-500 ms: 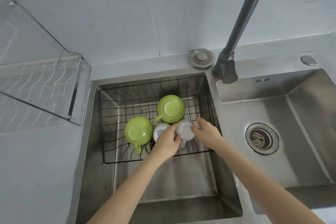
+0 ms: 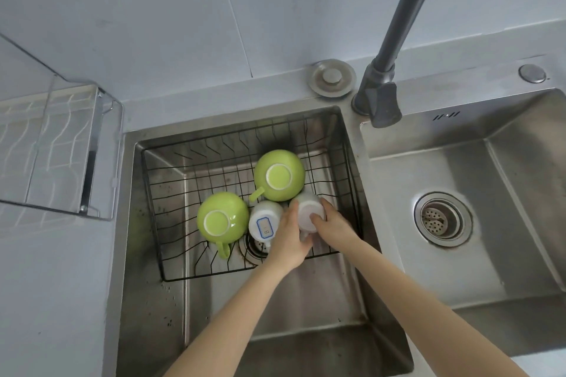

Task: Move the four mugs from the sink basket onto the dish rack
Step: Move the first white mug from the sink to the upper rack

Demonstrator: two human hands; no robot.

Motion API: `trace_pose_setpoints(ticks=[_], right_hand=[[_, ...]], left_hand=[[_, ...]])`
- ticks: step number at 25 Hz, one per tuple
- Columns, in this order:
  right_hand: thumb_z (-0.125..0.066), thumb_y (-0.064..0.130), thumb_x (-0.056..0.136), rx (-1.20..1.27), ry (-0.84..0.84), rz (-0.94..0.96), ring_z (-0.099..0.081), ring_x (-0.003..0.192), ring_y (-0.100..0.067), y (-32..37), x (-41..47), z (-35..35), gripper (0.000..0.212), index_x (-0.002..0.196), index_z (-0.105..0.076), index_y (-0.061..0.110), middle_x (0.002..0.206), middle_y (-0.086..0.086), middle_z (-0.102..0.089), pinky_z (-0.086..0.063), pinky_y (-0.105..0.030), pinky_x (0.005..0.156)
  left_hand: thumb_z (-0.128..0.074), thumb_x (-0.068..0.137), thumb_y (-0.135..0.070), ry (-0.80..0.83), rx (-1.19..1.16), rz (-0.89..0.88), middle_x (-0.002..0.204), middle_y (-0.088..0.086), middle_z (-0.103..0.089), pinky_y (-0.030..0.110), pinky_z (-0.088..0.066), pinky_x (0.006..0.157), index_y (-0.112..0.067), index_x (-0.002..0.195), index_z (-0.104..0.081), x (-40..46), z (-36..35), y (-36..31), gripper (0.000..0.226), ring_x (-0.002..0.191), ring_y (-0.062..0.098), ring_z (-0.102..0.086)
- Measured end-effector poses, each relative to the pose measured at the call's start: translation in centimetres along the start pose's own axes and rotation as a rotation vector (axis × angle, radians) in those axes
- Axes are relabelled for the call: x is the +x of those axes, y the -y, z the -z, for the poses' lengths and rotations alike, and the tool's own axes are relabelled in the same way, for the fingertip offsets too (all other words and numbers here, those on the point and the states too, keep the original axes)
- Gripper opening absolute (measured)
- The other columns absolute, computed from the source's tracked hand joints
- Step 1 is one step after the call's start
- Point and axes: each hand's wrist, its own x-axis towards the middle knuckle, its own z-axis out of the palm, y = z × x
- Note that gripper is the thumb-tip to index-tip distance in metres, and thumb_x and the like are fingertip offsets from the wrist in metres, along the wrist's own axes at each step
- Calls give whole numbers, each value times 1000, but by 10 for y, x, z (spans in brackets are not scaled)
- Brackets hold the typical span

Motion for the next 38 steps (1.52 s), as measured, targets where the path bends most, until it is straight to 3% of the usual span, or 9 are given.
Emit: trace_pose_setpoints(ticks=[5,17,21,24,28,31,33,36,38], right_hand=[[-38,22,96,23,-32,-25,-42,131,-30,-4,3,-2,52,146,-22,18,147,-12,-41,-35,-35,107],[-37,24,97,46,-157,100,-47,126,-30,4,-39,14,46,142,-33,18,136,-13,-53,-39,-33,100],[-39,29,95,51,-160,132,-54,115,-29,5,-60,23,43,138,-40,23,123,-13,-60,-43,-35,96],[-40,32,94,61,-153,169,-57,110,-32,6,-78,24,36,127,-52,26,115,-12,-64,-49,-45,97],[-39,34,93,-9,-127,195,-65,100,-29,10,-97,30,34,121,-56,26,113,-10,-64,-51,-45,94],[-39,35,92,-69,-69,258,-69,91,-26,13,-115,34,32,117,-58,29,108,-8,-64,-54,-43,92],[-38,36,92,-152,-39,305,-68,86,-23,15,-126,37,33,119,-56,31,101,-4,-63,-53,-41,94],[-37,37,94,-184,-1,369,-64,82,-18,16,-142,40,35,125,-51,32,96,-1,-60,-51,-35,94],[-37,38,95,-152,38,424,-66,88,-20,14,-153,39,37,130,-46,34,103,0,-61,-50,-35,97]], left_hand=[[-60,72,-22,-19,-16,32,130,14,-49,47,-49,96,-13,137,-25,7,-4,4,75,116,28,-53],[-41,88,-4,25,121,-62,128,21,-53,29,-41,91,-20,142,-22,-28,25,-31,59,115,34,-51],[-54,86,-8,4,157,-179,128,7,-48,23,-40,93,-25,140,-26,-54,35,-33,64,108,18,-51],[-59,82,-11,-80,226,-299,119,-1,-43,21,-41,85,-29,137,-32,-70,40,-36,64,94,11,-44],[-64,78,-16,-128,239,-386,127,-4,-44,34,-45,89,-30,133,-37,-89,44,-39,64,109,15,-45],[-67,76,-16,-90,192,-473,121,-30,-40,2,-32,86,-28,132,-36,-105,47,-40,65,109,0,-37],[-70,74,-17,-64,165,-478,112,-42,-30,-9,-24,81,-27,132,-35,-116,51,-41,68,107,-4,-36],[-73,72,-20,-113,122,-497,112,-39,-36,-5,-29,83,-28,130,-39,-131,56,-39,68,108,0,-41],[-75,70,-22,-159,74,-503,113,-30,-46,8,-37,88,-30,128,-41,-140,59,-38,68,109,5,-45]])
